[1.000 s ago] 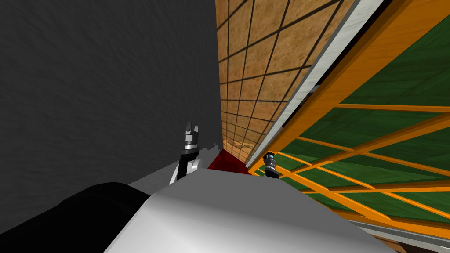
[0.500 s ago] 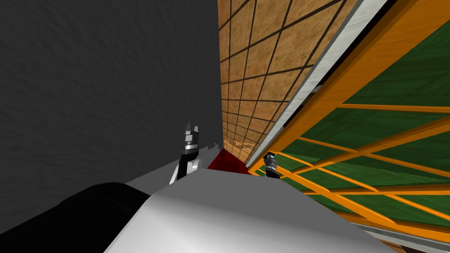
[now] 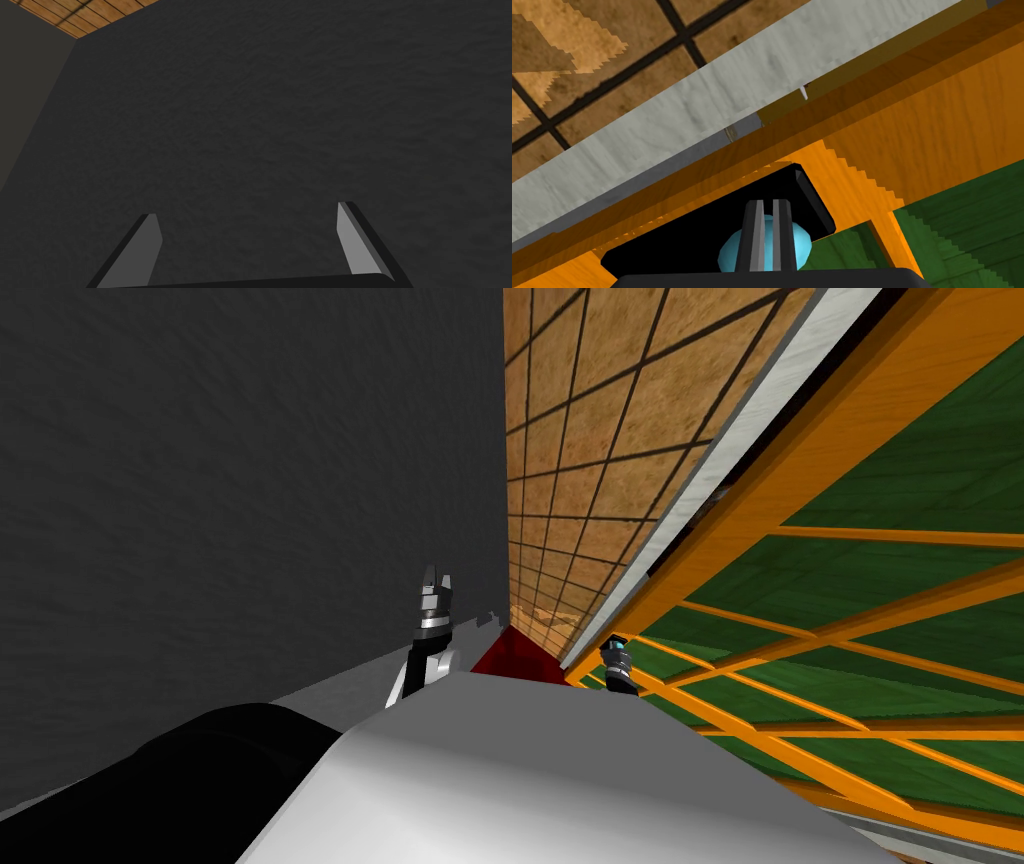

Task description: Pull the door open

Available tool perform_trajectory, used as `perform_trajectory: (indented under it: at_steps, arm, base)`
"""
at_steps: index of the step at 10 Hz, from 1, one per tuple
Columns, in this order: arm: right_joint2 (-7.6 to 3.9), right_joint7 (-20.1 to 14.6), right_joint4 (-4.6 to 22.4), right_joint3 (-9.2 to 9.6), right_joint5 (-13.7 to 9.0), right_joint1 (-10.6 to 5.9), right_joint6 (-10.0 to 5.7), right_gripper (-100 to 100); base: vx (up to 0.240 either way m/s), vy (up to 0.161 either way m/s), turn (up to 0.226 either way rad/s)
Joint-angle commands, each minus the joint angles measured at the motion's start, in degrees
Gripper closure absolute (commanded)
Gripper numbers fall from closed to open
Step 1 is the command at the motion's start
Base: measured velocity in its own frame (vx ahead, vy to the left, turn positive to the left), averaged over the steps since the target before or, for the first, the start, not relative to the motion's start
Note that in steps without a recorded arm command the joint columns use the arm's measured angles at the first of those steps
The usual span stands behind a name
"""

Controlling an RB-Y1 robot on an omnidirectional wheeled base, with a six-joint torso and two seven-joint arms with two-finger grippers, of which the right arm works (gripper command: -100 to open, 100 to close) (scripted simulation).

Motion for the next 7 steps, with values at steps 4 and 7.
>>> perform_trajectory:
  at_steps: [4, 7]
  arm:
    - [0.42, -4.71, -1.59, 0.92, -2.35, 0.48, -0.54, -100]
    - [0.92, -8.85, -2.31, 1.79, -4.23, 0.7, -1.14, -100]
  base:
    - [-0.057, -0.001, 0.066]
    - [-0.067, -0.023, 0.003]
